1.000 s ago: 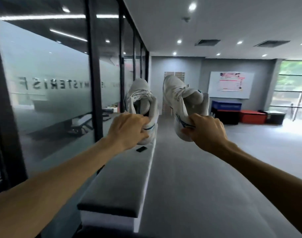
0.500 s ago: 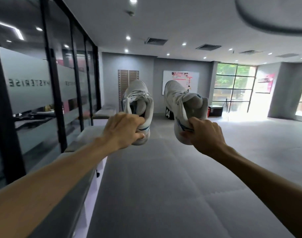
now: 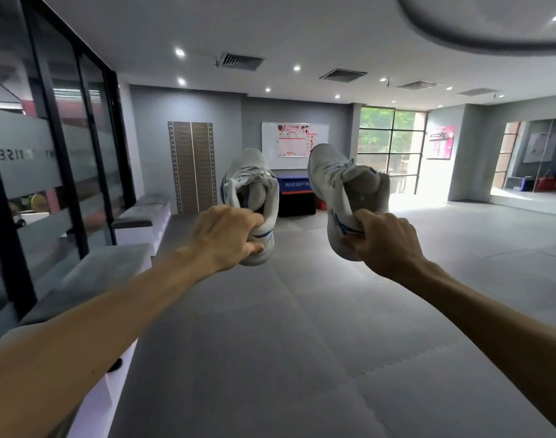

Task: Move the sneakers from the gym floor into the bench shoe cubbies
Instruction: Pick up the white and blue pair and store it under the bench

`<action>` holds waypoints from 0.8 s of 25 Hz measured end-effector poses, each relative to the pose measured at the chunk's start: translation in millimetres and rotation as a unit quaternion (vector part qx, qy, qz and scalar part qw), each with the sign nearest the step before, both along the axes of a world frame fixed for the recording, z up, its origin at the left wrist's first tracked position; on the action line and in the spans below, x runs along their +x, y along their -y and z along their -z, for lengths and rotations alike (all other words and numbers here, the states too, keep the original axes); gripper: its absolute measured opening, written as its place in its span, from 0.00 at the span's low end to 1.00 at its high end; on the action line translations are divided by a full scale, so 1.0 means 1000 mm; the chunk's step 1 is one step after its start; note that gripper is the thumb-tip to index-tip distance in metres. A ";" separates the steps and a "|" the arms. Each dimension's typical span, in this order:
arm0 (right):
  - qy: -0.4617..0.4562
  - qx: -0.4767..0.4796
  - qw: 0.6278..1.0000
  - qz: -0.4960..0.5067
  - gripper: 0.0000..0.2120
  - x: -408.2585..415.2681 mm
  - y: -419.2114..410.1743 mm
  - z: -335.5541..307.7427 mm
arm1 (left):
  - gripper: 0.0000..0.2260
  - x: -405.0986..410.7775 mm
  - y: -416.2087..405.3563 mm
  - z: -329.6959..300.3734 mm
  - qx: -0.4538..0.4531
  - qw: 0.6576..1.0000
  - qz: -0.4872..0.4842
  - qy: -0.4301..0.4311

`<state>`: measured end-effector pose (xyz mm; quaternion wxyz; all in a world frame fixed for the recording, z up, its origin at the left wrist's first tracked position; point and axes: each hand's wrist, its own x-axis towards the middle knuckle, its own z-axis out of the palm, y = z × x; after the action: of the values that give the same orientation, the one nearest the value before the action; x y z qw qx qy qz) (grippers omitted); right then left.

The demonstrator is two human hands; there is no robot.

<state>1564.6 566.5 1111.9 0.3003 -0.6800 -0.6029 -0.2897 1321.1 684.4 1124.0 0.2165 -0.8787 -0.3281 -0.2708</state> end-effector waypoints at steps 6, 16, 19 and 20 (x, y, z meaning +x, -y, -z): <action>0.016 -0.002 1.000 -0.002 0.12 0.102 -0.129 0.002 | 0.16 0.096 -0.129 0.005 0.019 1.000 -0.003 0.004; 0.033 -0.003 0.999 -0.039 0.12 0.242 -0.355 -0.009 | 0.17 0.219 -0.341 -0.012 0.010 0.999 -0.031 0.016; 0.040 0.005 0.998 -0.045 0.12 0.269 -0.427 -0.003 | 0.17 0.245 -0.411 -0.008 0.025 0.999 -0.038 0.018; 0.043 0.004 0.998 -0.045 0.12 0.278 -0.454 -0.001 | 0.17 0.252 -0.437 -0.006 0.031 0.998 -0.042 0.019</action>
<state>1842.3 1020.2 1113.2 0.2900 -0.6378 -0.6439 -0.3074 1573.3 1121.8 1130.4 0.2490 -0.8517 -0.3600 -0.2880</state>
